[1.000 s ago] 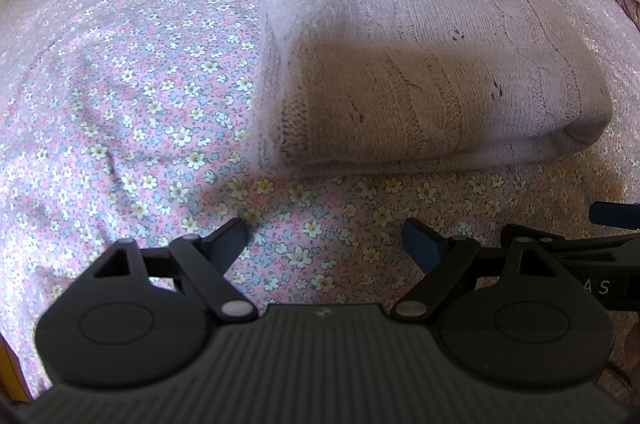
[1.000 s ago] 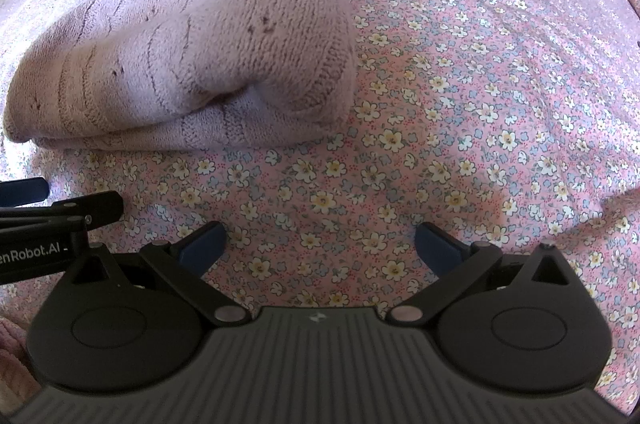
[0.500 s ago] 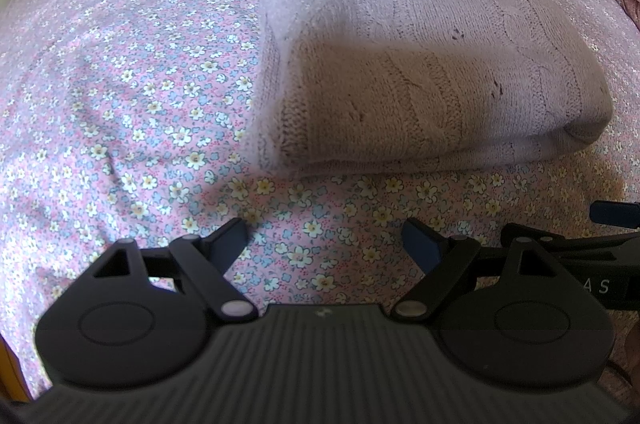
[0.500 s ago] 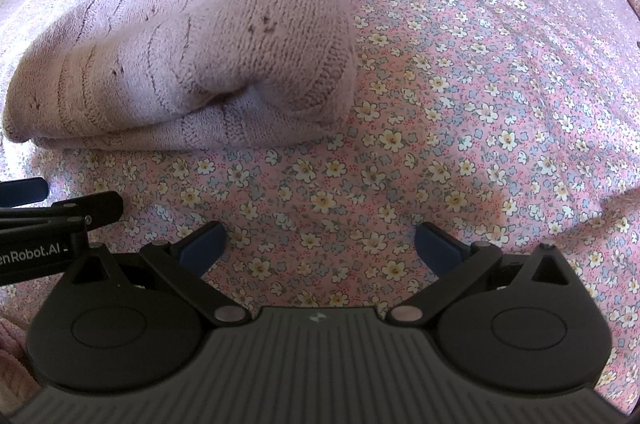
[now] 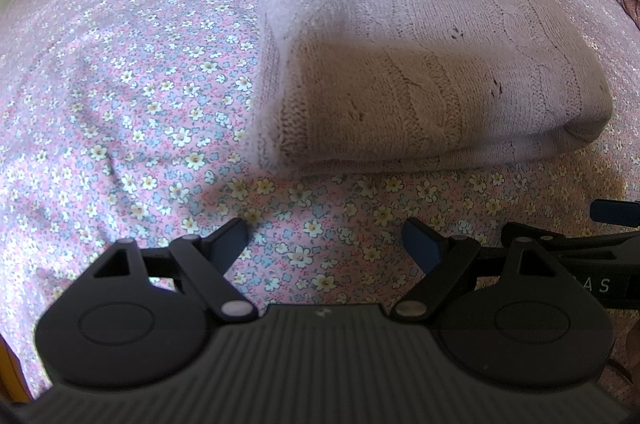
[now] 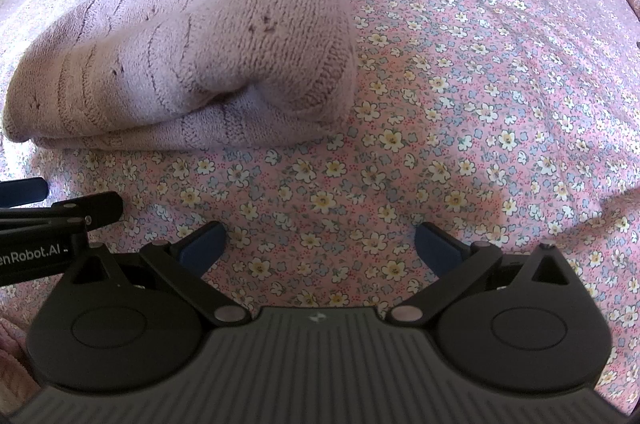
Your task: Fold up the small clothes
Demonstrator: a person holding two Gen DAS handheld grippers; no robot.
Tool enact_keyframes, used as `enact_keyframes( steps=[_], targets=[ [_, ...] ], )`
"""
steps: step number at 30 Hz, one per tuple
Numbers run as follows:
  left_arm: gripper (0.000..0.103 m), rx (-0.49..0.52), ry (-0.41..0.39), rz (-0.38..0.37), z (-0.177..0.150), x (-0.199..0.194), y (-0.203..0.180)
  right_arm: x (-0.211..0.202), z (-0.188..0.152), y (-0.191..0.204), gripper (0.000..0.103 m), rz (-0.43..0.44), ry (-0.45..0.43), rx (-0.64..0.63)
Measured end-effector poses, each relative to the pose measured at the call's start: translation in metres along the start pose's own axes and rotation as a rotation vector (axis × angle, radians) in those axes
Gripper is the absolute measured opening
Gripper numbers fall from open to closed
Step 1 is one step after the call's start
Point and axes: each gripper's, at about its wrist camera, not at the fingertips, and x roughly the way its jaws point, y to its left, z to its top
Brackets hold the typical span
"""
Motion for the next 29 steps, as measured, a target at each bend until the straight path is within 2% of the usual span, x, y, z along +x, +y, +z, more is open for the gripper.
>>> enact_keyframes(
  steps=[29],
  targets=[
    [0.087,0.003,0.000,0.003,0.0005,0.0006,-0.0004,-0.0017,0.0013,-0.0023,0.103,0.000,0.000,-0.004]
  ],
)
